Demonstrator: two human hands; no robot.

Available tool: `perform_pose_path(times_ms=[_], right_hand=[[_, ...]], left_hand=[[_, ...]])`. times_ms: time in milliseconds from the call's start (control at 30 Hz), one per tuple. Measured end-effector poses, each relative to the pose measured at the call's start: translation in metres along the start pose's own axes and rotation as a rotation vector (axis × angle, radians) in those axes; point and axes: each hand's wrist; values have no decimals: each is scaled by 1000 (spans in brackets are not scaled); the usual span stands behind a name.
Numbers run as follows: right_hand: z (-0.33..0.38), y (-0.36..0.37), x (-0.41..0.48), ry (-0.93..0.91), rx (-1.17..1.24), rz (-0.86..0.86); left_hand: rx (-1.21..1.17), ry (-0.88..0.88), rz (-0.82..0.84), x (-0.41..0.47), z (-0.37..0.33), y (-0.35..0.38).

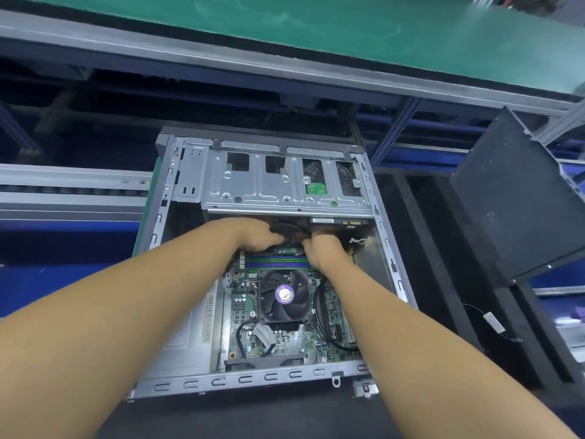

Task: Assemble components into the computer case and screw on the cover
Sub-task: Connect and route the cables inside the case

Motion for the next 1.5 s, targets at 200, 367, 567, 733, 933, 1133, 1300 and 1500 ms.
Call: perform_pose_path(times_ms=[200,367,567,733,933,1133,1300,1500], right_hand=[[-9,-2,-25,-72,-51,84],[-22,0,-85,-178,-30,172],[-43,2,-157,-305,341,-87],[-72,-21,-191,-345,509,-235],[-160,-36,-196,-332,655,-355],[-292,-46,-179,10,584,-320],[-369,-41,-154,197,324,-154],[-408,-35,-116,176,155,99]], left_hand=[[207,-45,81,-26,0,9],[314,127,-287,-57,-13,24],[-19,268,-658,-87,-57,51],[-250,395,-636,-85,-125,73],[-387,628,-407,-56,-219,103],[-285,471,-188,0,-301,138],[-335,289,-93,40,-348,150],[-494,129,-72,69,-365,155]])
Point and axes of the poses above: each hand's wrist, its own x-axis towards the middle knuckle, its own y-axis out of the palm, z = x × y, and after that the axes turned 12 degrees about z, right-handed
